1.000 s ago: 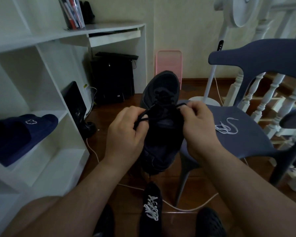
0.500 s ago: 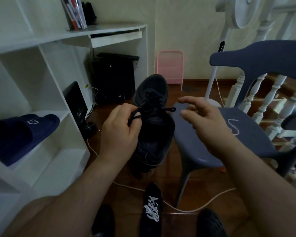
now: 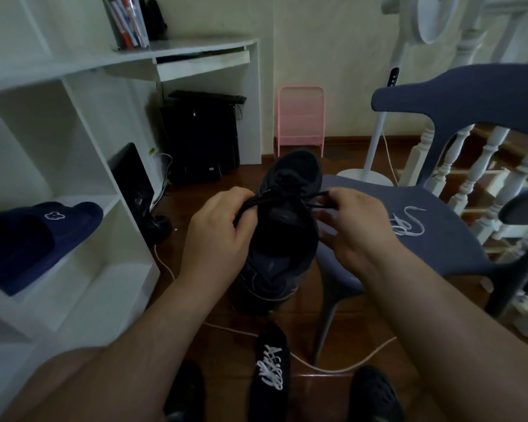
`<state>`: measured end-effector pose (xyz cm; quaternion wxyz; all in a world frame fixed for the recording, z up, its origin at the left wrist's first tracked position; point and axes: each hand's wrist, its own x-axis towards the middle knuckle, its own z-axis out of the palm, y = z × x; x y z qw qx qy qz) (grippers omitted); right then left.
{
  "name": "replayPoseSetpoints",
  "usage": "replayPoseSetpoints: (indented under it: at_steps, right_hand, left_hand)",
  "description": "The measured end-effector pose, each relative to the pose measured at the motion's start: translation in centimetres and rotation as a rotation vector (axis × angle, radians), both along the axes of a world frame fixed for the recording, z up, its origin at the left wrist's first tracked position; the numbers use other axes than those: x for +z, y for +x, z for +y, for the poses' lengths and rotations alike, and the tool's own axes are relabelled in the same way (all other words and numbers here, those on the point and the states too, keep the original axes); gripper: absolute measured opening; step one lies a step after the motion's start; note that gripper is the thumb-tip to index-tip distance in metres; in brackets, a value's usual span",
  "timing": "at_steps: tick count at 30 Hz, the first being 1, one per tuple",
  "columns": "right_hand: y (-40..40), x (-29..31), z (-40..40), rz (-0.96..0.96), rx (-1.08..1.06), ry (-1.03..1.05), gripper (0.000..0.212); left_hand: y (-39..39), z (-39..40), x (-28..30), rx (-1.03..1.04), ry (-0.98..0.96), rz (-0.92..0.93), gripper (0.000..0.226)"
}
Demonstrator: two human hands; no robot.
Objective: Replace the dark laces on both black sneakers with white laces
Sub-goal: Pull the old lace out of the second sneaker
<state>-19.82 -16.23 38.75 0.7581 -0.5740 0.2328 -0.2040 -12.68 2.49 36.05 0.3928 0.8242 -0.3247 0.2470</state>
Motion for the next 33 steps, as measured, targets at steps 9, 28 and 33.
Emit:
replayPoseSetpoints:
  at_steps: [9, 28, 33]
  right_hand:
    - [-0.7, 0.8, -1.9, 0.000, 0.066, -0.138, 0.021]
    - [0.0, -0.7, -3.3, 0.079, -0.053, -0.306, 0.015]
    - [-0.3, -1.3, -2.2, -0.019, 0.102, -1.170, 0.033]
  left_hand:
    - [-0.5, 0.1, 0.1, -0.020, -0.011, 0.014, 0.007]
    - [-0.3, 0.3, 0.3, 0.009, 0.011, -0.005, 0.006]
    - [-0.2, 0.2, 0.2, 0.004, 0.018, -0.013, 0.006]
